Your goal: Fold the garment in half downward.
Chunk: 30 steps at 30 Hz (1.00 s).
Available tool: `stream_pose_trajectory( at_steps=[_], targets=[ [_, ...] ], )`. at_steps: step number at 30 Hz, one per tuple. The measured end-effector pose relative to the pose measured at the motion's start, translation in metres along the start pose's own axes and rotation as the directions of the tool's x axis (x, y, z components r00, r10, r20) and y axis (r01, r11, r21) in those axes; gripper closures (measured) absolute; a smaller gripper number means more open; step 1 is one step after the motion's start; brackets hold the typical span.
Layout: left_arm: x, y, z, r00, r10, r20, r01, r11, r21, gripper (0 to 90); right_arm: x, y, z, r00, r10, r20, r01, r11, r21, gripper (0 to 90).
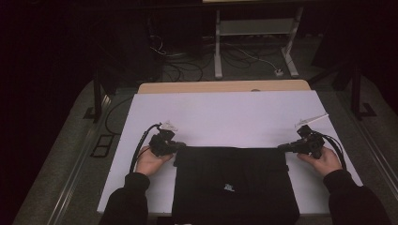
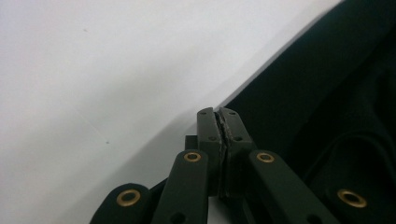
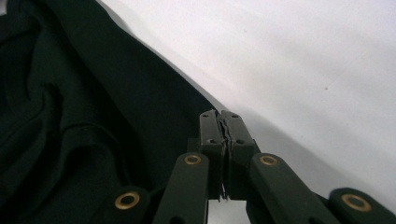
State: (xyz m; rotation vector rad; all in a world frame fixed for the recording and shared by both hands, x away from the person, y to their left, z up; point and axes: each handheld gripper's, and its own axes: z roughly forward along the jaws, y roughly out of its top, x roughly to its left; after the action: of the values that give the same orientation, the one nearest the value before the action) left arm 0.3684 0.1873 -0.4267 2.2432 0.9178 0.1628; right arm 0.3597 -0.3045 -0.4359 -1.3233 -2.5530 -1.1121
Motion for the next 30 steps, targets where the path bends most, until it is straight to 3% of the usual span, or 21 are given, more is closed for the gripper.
stream_pose_trajectory(
  at_steps=[2,8,19,24,30],
  targets=[
    [0.001,0.000,-0.002,1.0000,-0.004,-0.003,0.004,1.0000,0.001,87.5,0.000,-0.001,-0.002,1.0000,0.002,-0.003,-0.003,1.000,-0.007,86.8],
    [-0.004,0.003,-0.006,0.9973,0.046,-0.057,-0.046,0.9989,0.002,87.5,0.003,-0.001,-0.005,1.0000,0.002,0.004,-0.002,1.000,-0.021,87.0],
    [0.001,0.006,-0.012,0.9975,0.027,-0.066,-0.028,0.9994,-0.019,87.5,0.005,0.002,-0.005,0.9997,-0.003,0.022,0.003,1.000,-0.028,87.1],
    [0.000,0.007,-0.009,0.9937,0.059,-0.096,-0.060,0.9982,-0.006,87.5,0.006,0.005,-0.002,0.9984,-0.014,0.055,0.015,1.000,-0.022,87.1],
    [0.002,0.009,-0.012,0.9903,0.064,-0.123,-0.068,0.9974,-0.023,87.5,0.007,0.010,-0.001,0.9957,-0.023,0.090,0.026,0.999,-0.035,87.2]
  ],
)
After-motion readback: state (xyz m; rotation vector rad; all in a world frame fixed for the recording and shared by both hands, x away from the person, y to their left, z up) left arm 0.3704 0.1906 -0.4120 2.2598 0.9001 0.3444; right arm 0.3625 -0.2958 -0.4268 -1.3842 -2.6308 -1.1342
